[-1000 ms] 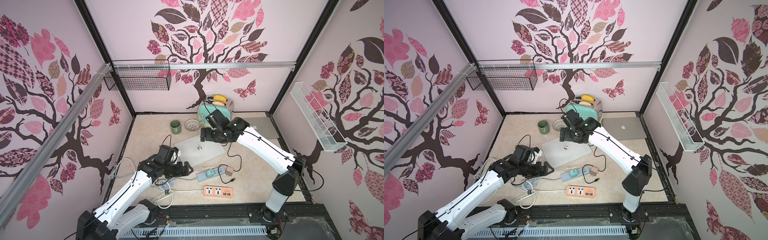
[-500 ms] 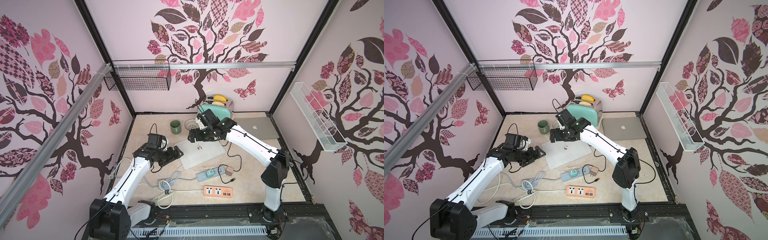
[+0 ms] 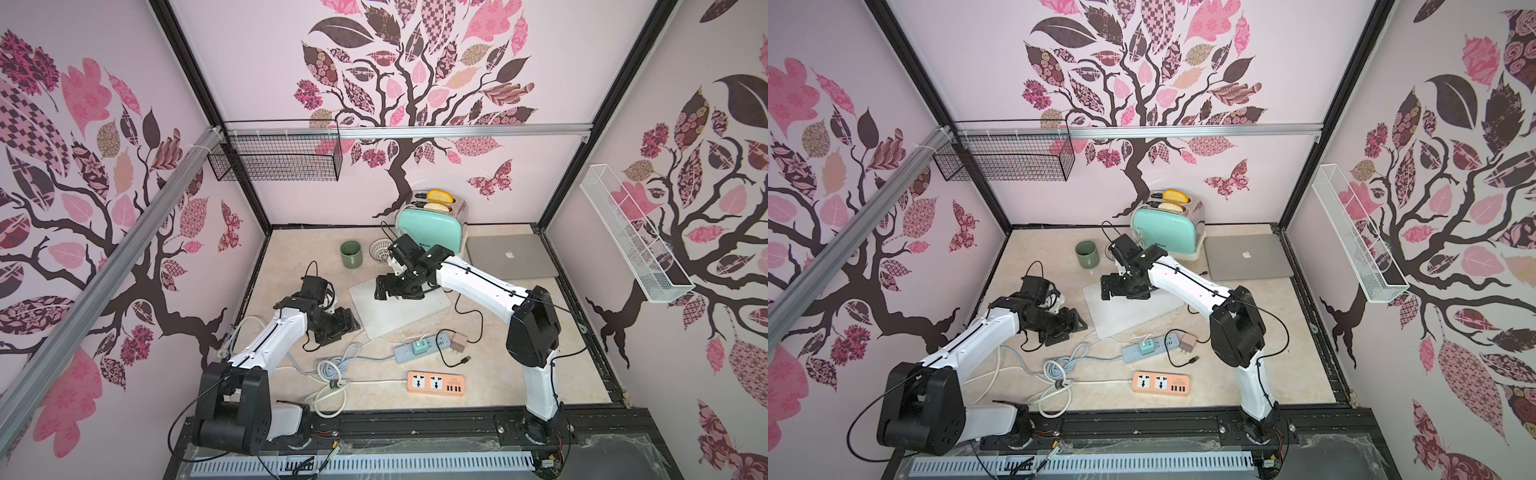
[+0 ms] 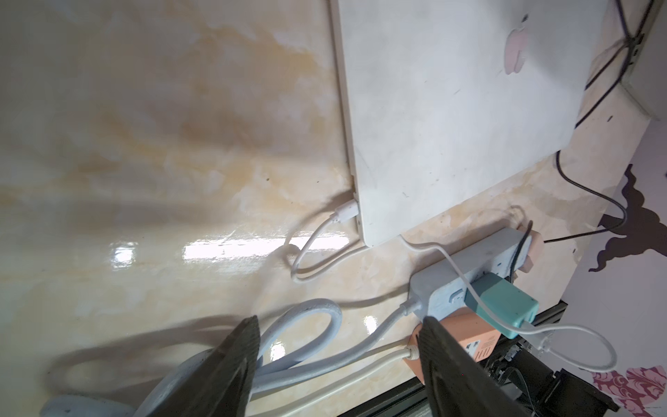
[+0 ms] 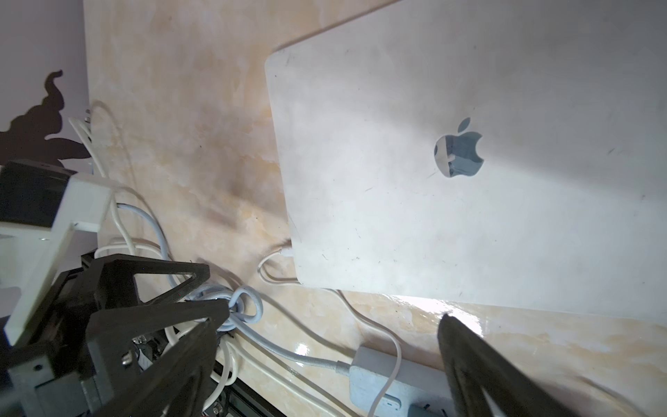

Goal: Unplug the laptop charger
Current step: Remove the charging cable from the laptop.

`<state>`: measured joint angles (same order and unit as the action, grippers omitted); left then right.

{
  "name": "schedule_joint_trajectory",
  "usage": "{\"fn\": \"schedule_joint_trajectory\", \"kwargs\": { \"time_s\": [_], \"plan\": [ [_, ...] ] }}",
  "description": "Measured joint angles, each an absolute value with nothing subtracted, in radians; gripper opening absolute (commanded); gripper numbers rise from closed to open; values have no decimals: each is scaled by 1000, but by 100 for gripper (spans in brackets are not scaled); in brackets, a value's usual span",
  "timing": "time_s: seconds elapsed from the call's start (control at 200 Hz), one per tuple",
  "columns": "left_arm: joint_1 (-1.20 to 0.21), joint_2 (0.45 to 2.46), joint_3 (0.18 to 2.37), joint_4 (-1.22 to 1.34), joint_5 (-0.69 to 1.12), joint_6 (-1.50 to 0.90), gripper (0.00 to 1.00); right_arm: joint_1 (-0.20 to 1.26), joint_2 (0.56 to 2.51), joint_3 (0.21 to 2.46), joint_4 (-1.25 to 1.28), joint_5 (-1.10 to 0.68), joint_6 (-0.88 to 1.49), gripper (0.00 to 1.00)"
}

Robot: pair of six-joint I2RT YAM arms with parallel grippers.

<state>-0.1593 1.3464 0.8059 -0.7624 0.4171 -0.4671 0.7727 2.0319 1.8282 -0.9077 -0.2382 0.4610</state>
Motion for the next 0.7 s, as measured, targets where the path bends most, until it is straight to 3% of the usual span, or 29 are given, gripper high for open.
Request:
{"fn": "schedule_joint_trajectory", "kwargs": {
  "time_s": [0.7],
  "plan": [
    [-276,1600,871,-721,267,-492,45,774,2129,1731,-846,-352,489,98]
  ]
}}
